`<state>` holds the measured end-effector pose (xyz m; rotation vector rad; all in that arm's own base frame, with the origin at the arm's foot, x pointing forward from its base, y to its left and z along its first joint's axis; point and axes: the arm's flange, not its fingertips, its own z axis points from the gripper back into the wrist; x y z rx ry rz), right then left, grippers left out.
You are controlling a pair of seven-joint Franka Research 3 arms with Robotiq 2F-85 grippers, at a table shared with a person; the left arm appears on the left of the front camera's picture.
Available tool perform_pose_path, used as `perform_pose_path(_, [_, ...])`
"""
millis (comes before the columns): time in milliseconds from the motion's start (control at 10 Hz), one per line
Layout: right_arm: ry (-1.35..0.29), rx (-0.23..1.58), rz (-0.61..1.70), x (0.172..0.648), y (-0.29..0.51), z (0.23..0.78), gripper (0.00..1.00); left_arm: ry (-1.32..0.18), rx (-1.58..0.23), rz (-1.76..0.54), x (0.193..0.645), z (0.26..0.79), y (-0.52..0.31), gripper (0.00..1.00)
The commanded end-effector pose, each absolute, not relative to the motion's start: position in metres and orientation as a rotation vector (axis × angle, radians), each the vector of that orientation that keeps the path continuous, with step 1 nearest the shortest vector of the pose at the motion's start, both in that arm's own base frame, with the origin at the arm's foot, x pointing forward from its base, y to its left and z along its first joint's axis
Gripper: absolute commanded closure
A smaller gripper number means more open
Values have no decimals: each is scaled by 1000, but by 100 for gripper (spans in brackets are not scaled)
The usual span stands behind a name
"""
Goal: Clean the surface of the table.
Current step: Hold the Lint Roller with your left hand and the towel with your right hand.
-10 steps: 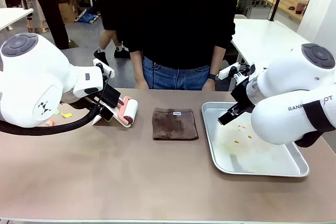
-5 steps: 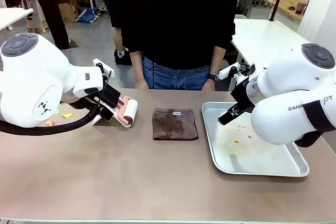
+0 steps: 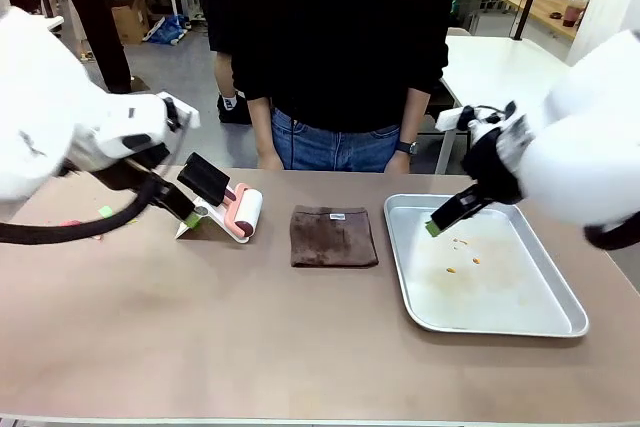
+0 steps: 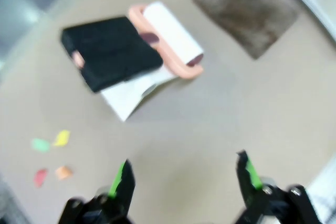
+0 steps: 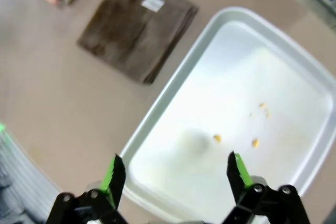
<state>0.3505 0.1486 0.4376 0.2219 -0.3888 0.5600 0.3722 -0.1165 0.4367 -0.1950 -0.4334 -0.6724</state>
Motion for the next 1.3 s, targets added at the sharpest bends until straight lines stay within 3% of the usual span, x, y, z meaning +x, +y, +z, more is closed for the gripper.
perform_pose_path(0, [-336,359,505,332,113,478,0,-463,-298,-644,361,475,-64,0])
perform_pose_path(300, [-381,689,232,288,20,505,0,-510,-672,-425,355,501,36,0])
perform_pose_path(600, [-442,969,-26,268,-82,483,0,-555,-951,-238,341,481,123,0])
perform_pose_path(900, [-510,1137,-204,266,-165,449,0,-612,-1105,-51,316,441,187,0])
perform_pose_path(1200, [-511,1199,-296,268,-198,419,0,-663,-1139,61,288,422,198,0])
